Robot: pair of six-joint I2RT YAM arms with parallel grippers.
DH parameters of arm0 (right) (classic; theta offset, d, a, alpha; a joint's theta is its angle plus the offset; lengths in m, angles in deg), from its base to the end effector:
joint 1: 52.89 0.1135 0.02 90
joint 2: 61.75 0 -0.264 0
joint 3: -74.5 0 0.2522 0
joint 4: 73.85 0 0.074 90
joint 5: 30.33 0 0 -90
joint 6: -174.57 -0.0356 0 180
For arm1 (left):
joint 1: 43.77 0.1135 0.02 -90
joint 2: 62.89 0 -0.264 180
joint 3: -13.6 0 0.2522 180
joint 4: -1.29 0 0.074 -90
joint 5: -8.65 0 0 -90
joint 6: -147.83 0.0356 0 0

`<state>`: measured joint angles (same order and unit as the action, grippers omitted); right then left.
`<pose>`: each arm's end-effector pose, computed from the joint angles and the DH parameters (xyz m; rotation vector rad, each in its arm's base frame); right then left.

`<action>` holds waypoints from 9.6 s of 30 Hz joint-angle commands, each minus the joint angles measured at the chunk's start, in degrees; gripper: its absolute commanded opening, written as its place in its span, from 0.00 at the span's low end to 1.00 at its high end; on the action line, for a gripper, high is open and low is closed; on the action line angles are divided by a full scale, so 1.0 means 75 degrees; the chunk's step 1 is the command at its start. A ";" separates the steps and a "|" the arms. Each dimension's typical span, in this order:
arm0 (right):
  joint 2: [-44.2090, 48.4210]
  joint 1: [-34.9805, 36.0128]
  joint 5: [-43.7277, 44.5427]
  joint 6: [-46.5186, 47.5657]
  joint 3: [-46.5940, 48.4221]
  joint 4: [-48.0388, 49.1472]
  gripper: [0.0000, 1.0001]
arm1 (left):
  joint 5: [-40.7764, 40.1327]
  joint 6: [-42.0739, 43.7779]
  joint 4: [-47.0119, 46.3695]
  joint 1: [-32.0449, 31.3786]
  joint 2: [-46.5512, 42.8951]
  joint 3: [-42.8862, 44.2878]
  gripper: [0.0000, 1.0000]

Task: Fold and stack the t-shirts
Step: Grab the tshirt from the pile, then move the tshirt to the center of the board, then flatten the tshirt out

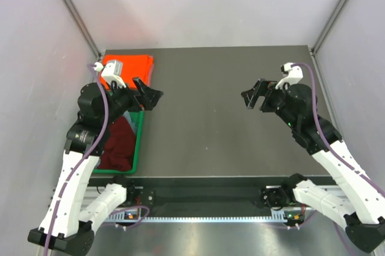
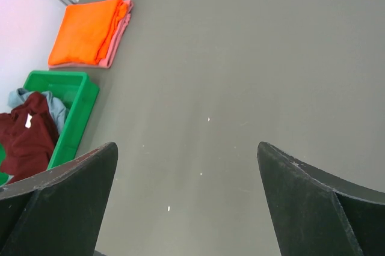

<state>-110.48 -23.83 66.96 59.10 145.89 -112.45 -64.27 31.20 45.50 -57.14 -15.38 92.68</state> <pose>0.1628 0.0853 0.3791 0.0314 1.8818 0.5432 0.1552 -0.0476 0.4166 0.0073 1.8474 -0.7611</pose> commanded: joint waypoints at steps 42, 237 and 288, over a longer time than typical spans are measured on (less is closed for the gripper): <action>0.0755 -0.0078 -0.0175 0.0373 -0.0418 0.0429 1.00 | -0.5756 -0.5589 0.2947 0.2720 0.3146 -0.2041 0.65; -0.7856 -0.4519 -0.1428 0.0127 0.2839 0.1249 0.70 | 0.0630 -0.1664 -0.3772 -0.0620 0.9299 0.2164 0.00; -1.0085 -0.5035 -0.3209 0.0210 0.4187 0.1823 0.42 | 0.0898 -0.2027 -0.2843 -0.0585 1.0529 0.4086 0.00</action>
<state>-184.49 -61.07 47.74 61.33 175.74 -99.97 -58.20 16.99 23.04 -61.66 64.18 118.66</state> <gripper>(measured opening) 0.444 0.020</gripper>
